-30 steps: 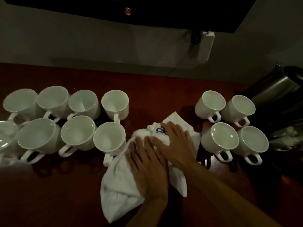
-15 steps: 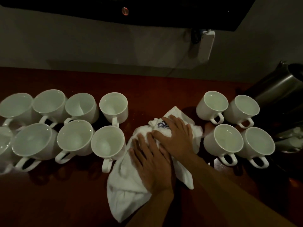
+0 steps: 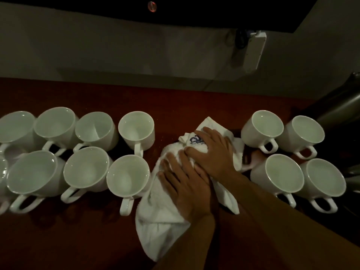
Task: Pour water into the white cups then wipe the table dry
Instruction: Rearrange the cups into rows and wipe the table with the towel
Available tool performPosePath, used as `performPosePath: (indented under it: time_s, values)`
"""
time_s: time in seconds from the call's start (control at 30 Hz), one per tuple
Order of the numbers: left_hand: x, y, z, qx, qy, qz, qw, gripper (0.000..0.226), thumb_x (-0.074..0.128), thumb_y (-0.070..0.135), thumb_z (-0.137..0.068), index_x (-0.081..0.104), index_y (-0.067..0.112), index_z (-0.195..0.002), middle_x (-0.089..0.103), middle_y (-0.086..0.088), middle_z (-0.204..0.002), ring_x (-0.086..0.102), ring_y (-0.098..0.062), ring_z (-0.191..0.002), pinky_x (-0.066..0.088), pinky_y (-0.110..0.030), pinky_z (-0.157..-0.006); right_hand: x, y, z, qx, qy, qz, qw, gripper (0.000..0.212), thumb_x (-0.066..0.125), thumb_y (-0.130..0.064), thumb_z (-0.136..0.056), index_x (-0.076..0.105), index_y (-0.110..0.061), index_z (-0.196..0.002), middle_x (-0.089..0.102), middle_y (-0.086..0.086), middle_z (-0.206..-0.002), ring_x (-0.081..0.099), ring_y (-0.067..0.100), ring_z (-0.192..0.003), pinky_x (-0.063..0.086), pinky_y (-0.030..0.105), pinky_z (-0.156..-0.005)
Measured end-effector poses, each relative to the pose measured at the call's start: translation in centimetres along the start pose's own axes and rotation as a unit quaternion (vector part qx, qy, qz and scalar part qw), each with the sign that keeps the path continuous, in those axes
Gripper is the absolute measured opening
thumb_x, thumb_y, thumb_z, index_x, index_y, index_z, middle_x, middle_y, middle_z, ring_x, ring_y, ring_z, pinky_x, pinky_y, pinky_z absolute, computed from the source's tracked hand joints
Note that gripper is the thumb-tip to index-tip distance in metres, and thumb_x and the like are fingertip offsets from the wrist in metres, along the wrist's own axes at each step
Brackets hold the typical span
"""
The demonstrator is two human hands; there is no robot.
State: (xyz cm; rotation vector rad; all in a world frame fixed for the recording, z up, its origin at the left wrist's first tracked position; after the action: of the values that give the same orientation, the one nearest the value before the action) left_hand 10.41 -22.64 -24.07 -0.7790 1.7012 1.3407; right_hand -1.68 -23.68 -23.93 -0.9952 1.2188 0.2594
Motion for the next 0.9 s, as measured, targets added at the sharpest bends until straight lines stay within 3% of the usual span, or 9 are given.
performPosePath:
  time_s: [0.33,0.53,0.77,0.9]
  values:
    - [0.2,2.2,-2.4,-0.017,0.018,-0.012,1.0,0.052,0.031,0.033,-0.101,0.061,0.007,-0.134,0.056,-0.025,-0.137,0.057,-0.042,-0.125,0.048,-0.056,-0.103,0.0,0.6,-3.3,-0.007,-0.006,0.0,1.0,0.078,0.042,-0.082,-0.074,0.047,-0.041,-0.141,0.037,-0.013,-0.155,0.024,0.011,-0.145,0.003,0.041,-0.12]
    - [1.0,3.6,-4.2,-0.033,0.01,0.015,0.999,0.05,0.036,0.032,-0.099,0.063,0.006,-0.131,0.058,-0.026,-0.135,0.058,-0.043,-0.122,0.049,-0.057,-0.1,-0.7,0.7,-5.5,-0.007,-0.049,0.008,0.999,0.084,0.037,-0.083,-0.074,0.043,-0.038,-0.145,0.033,-0.011,-0.157,0.022,0.013,-0.147,0.001,0.039,-0.12]
    - [2.2,4.8,-6.2,-0.039,-0.009,0.022,0.999,0.052,0.034,0.033,-0.099,0.061,0.006,-0.134,0.056,-0.028,-0.136,0.056,-0.046,-0.124,0.045,-0.062,-0.102,-0.9,1.1,-8.0,-0.002,-0.029,0.01,1.0,0.075,0.047,-0.078,-0.081,0.046,-0.035,-0.144,0.036,-0.009,-0.156,0.024,0.013,-0.146,0.001,0.038,-0.12]
    - [2.3,5.5,-7.4,-0.03,-0.01,0.018,0.999,0.05,0.034,0.033,-0.1,0.061,0.01,-0.135,0.055,-0.024,-0.139,0.055,-0.043,-0.127,0.045,-0.059,-0.104,-0.8,1.2,-9.8,-0.001,-0.009,0.019,1.0,0.075,0.043,-0.078,-0.078,0.049,-0.036,-0.141,0.039,-0.008,-0.154,0.028,0.014,-0.144,0.005,0.041,-0.121]
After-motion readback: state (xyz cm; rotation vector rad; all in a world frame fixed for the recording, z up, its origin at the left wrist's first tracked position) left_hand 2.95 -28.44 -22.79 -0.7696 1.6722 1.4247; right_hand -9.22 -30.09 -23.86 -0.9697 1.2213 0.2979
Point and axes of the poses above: each hand's wrist, its own z-axis away from the middle knuckle, its own x-axis out of the palm, y = z × x, the point moved 3 cm from there along -z, towards the middle knuckle
